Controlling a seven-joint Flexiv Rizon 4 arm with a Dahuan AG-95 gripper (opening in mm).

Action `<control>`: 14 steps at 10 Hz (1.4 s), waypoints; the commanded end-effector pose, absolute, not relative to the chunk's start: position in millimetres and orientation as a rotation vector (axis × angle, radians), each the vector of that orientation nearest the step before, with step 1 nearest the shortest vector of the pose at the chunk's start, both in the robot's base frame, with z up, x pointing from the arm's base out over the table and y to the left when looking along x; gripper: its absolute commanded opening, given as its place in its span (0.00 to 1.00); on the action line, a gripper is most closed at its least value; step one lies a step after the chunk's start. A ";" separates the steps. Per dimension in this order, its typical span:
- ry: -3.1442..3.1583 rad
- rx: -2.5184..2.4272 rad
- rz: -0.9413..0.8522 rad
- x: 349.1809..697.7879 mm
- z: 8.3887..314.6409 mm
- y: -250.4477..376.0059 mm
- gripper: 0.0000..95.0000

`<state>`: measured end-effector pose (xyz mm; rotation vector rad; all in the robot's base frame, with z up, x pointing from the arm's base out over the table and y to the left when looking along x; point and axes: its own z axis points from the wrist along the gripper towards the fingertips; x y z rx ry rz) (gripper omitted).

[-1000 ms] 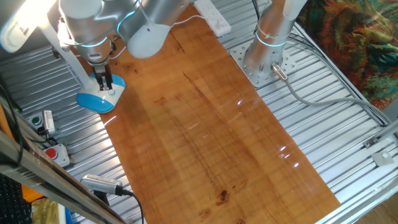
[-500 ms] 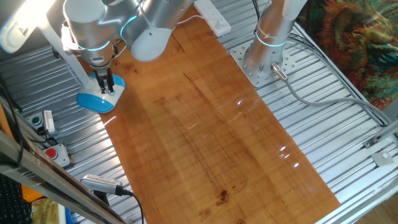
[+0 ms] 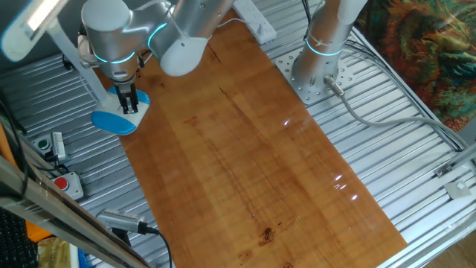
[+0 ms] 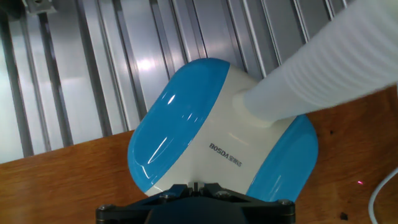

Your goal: Turn off the desk lamp by pressing the button

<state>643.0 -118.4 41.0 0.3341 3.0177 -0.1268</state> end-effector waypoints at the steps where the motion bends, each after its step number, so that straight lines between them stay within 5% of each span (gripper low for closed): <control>1: 3.019 0.332 -0.126 642.5 40.0 -118.3 0.00; 5: 3.040 0.333 -0.120 644.8 57.0 -120.5 0.00; 14: 3.028 0.324 -0.113 639.7 39.5 -118.4 0.00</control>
